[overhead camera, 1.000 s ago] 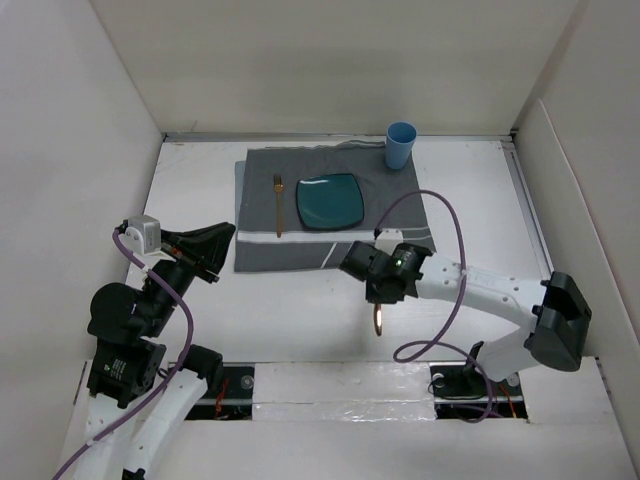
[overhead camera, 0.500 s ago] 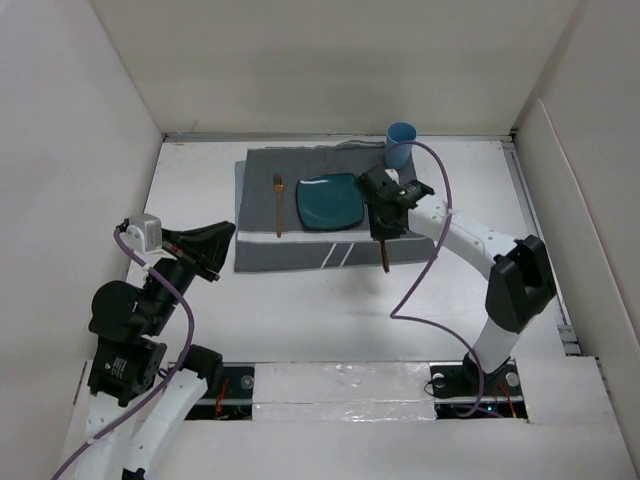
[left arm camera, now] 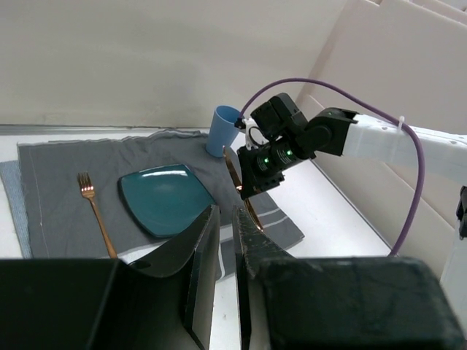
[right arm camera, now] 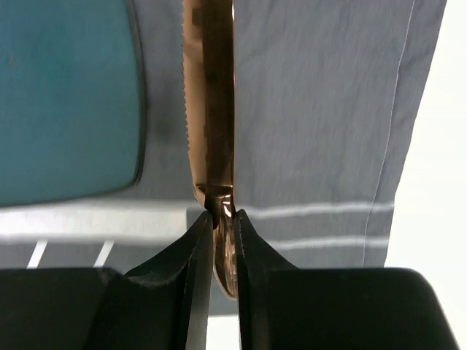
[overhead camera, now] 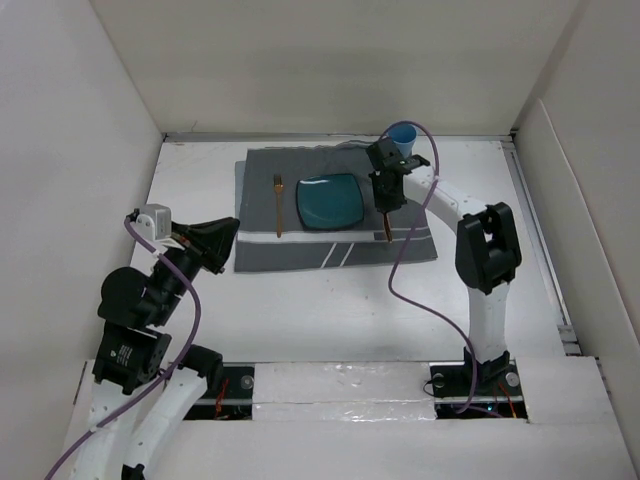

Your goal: Set the dinner table for one person

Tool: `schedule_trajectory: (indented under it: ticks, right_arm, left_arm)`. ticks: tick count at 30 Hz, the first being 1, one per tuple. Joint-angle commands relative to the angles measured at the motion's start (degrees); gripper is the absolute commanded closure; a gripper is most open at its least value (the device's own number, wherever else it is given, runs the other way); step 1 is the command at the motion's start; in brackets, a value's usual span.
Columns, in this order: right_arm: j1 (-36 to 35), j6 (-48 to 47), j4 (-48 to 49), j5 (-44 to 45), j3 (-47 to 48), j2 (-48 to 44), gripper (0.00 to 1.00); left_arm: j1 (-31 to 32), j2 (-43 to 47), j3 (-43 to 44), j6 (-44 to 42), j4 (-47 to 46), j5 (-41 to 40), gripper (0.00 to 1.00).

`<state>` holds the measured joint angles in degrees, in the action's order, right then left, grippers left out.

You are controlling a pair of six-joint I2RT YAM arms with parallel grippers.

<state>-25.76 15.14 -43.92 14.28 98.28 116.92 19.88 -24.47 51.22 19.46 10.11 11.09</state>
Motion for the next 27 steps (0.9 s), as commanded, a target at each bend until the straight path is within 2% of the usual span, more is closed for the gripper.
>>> schedule_trajectory:
  ticks: [1, 5, 19, 23, 26, 27]
  right_arm:
    - [1.8, -2.7, 3.1, -1.9, 5.5, 2.2, 1.00]
    - [2.9, -2.7, 2.4, -2.5, 9.3, 5.9, 1.00]
    - [5.9, -2.9, 3.7, -5.1, 13.5, 13.5, 0.97]
    - [6.4, -2.5, 3.8, -5.4, 14.0, 14.1, 0.91]
    - [6.4, -2.5, 4.5, -5.3, 12.9, 13.1, 0.79]
    - [6.4, -2.5, 4.8, -5.6, 12.5, 12.5, 0.69]
  left_arm:
    - [0.2, -1.3, -0.3, -0.7, -2.5, 0.2, 0.89]
    - [0.2, -1.8, -0.5, -0.7, -2.6, 0.3, 0.89]
    - [0.2, -3.6, -0.7, -0.8, -3.1, 0.1, 0.89]
    - [0.2, -4.1, -0.6, -0.8, -3.0, 0.2, 0.89]
    - [0.2, -3.9, -0.8, -0.8, -3.1, 0.1, 0.88]
    - [0.2, -3.7, -0.8, -0.8, -3.1, 0.0, 0.88]
